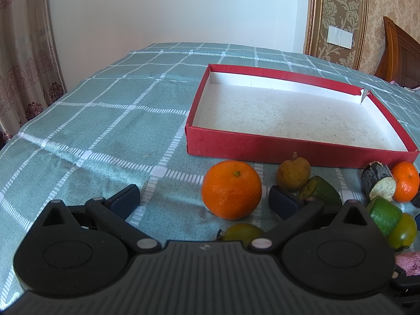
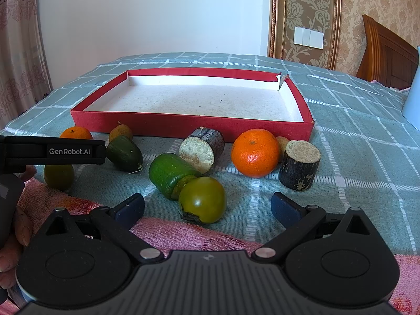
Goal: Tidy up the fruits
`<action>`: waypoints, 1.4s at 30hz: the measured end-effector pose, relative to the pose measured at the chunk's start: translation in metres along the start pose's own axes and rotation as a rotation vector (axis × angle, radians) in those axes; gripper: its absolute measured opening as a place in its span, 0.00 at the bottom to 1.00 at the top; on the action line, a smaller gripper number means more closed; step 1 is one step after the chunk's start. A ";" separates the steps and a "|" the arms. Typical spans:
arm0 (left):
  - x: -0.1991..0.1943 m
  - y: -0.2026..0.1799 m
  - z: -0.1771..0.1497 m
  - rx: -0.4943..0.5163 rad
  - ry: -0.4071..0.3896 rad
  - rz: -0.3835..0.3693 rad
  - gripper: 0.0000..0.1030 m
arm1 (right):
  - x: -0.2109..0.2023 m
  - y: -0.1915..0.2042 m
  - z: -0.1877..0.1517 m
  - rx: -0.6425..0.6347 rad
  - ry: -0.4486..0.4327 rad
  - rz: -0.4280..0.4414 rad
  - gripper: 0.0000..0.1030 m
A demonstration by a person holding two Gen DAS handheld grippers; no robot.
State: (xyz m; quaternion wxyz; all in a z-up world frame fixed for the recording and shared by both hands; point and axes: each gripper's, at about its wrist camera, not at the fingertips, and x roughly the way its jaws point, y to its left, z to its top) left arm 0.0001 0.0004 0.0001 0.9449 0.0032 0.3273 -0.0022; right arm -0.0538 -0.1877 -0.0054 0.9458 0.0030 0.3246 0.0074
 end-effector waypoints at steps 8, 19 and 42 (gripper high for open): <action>0.000 0.000 0.000 0.000 0.000 0.000 1.00 | 0.000 0.000 0.000 0.000 -0.001 0.000 1.00; 0.000 0.000 0.000 0.000 0.000 0.000 1.00 | 0.000 0.000 0.000 0.000 -0.002 0.002 1.00; 0.000 0.000 0.000 0.000 0.000 0.000 1.00 | -0.037 -0.027 0.000 -0.002 -0.074 0.085 1.00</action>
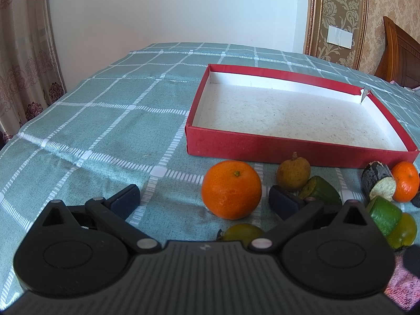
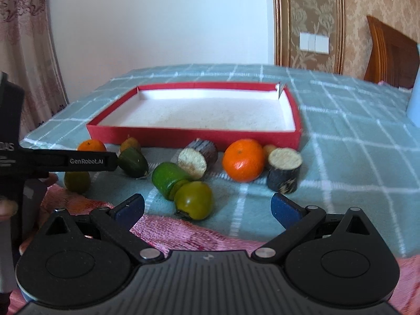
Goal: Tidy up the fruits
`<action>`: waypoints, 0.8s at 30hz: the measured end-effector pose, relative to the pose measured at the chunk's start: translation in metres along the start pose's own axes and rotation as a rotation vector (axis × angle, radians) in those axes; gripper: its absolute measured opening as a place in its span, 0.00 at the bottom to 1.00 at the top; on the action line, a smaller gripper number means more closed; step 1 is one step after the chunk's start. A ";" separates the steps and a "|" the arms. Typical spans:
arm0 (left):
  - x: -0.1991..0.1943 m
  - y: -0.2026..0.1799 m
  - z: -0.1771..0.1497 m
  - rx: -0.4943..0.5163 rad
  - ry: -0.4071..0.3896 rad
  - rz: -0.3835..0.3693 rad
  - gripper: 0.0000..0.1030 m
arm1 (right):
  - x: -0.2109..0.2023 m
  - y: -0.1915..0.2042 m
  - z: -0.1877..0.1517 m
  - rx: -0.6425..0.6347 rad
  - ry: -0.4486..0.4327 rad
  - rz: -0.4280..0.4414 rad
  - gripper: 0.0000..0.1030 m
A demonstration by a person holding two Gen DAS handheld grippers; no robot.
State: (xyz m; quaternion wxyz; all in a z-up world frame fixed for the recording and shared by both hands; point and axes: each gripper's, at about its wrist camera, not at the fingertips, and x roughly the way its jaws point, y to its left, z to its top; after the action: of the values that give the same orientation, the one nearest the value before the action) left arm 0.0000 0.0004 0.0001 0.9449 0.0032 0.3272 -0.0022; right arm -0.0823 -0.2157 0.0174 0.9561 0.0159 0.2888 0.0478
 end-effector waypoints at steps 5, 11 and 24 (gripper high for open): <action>0.000 0.000 0.000 0.000 0.000 0.000 1.00 | -0.021 -0.009 -0.001 -0.080 -0.078 -0.026 1.00; 0.000 0.000 0.000 0.000 0.000 0.000 1.00 | -0.033 -0.025 0.001 -0.131 -0.107 -0.032 1.00; 0.000 0.000 0.000 0.000 0.000 0.000 1.00 | -0.006 -0.007 0.003 -0.179 -0.044 0.086 0.79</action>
State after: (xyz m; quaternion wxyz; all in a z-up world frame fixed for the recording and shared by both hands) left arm 0.0000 0.0004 0.0001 0.9449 0.0032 0.3272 -0.0021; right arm -0.0847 -0.2231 0.0225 0.9568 -0.0564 0.2615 0.1140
